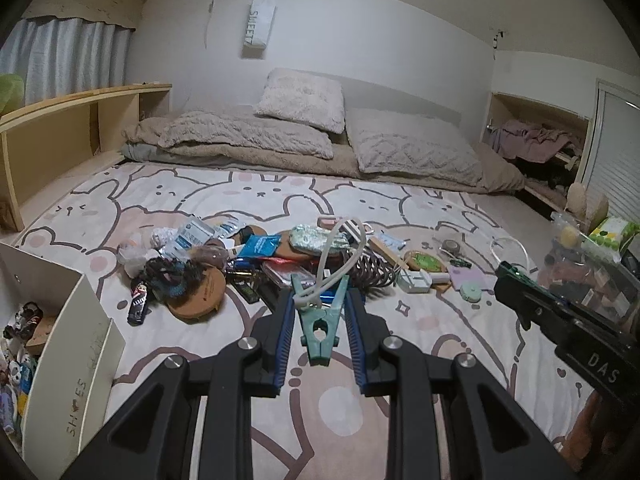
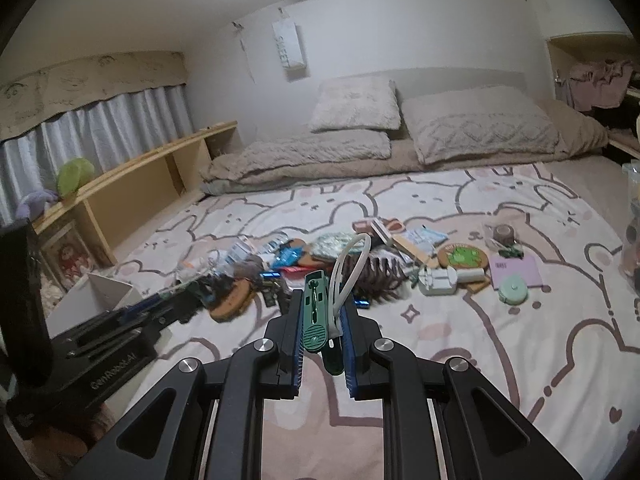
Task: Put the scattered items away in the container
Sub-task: 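Lift the green clothespin with both grippers and carry it toward the white box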
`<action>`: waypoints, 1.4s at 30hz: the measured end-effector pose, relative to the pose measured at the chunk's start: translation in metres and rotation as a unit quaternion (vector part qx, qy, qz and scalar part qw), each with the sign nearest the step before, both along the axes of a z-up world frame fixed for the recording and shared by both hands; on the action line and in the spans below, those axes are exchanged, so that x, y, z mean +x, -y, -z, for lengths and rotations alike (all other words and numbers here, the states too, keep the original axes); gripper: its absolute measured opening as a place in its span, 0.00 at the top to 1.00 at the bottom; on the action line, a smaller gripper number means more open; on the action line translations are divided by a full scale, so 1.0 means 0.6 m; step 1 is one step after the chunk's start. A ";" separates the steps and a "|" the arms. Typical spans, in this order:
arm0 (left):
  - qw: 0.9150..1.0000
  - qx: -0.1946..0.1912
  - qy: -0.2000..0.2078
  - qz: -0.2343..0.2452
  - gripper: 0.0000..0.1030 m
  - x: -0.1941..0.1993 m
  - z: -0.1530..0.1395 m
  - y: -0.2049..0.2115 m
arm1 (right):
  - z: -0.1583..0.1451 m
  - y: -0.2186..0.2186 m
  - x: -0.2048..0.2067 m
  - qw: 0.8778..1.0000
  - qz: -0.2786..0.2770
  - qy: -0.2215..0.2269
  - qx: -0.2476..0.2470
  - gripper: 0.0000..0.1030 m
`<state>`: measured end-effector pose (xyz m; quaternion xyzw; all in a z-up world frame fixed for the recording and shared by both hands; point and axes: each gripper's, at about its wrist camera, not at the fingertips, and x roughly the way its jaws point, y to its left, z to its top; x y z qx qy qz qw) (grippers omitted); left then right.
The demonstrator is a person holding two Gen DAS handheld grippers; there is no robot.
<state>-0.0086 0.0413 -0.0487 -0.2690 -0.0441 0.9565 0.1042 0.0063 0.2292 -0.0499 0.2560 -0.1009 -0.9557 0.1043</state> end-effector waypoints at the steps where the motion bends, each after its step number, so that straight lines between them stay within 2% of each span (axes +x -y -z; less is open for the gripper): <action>1: 1.000 0.001 -0.002 -0.001 0.75 0.002 -0.002 0.002 | -0.003 0.001 0.001 1.000 -0.002 -0.002 -0.003 0.84; 19: 0.997 -0.002 -0.057 -0.045 0.75 0.049 -0.059 0.085 | -0.053 0.059 0.018 0.999 -0.026 -0.031 0.017 0.84; 42: 0.991 0.021 -0.069 -0.115 0.75 0.108 -0.086 0.240 | -0.094 0.210 0.027 0.992 -0.113 -0.057 0.022 0.84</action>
